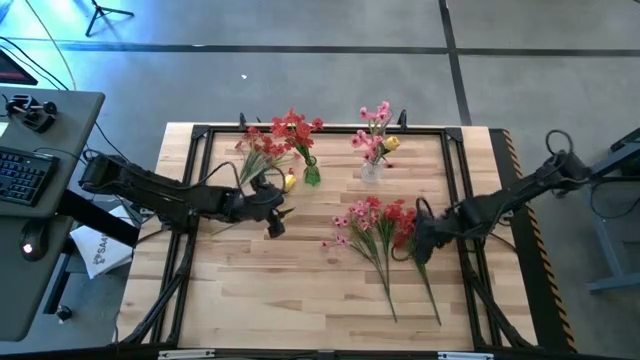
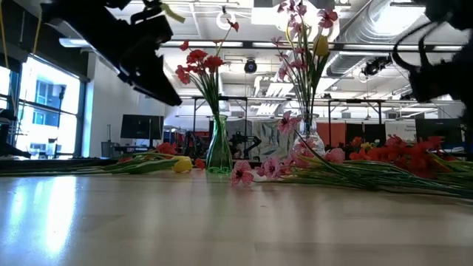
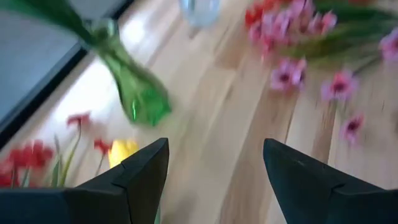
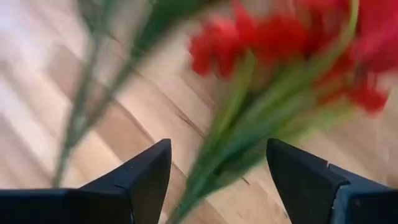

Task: Sort flowers into vase by color
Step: Put the bottom right red flower into the green vase

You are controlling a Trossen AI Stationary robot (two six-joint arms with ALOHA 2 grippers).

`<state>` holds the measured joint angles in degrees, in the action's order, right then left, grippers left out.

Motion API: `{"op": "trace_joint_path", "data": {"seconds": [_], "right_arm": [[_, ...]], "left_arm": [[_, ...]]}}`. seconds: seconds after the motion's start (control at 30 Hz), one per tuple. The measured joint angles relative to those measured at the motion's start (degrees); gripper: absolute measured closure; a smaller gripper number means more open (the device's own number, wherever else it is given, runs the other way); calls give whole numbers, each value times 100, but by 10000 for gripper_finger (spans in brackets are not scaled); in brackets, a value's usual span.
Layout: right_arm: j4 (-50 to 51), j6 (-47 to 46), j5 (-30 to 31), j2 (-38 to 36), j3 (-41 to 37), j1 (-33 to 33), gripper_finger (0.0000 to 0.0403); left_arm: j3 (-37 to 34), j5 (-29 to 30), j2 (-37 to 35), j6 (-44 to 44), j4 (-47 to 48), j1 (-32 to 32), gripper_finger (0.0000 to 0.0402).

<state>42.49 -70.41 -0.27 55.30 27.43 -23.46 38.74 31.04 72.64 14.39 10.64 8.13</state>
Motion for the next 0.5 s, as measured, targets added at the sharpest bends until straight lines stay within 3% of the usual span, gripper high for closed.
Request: {"op": "trace_joint_path", "data": {"seconds": [0.13,0.33,0.5], "right_arm": [[-73,-829,24,552,-162,-466,144],[-546,-921,171,1319,-132,-845,145],[-248,-921,592,1733,155,-1049,184]], "left_arm": [[-46,326,17,299,-140,53,154],[-55,399,85,25,-800,51,154],[-56,399,85,-236,-1148,51,154]]}}
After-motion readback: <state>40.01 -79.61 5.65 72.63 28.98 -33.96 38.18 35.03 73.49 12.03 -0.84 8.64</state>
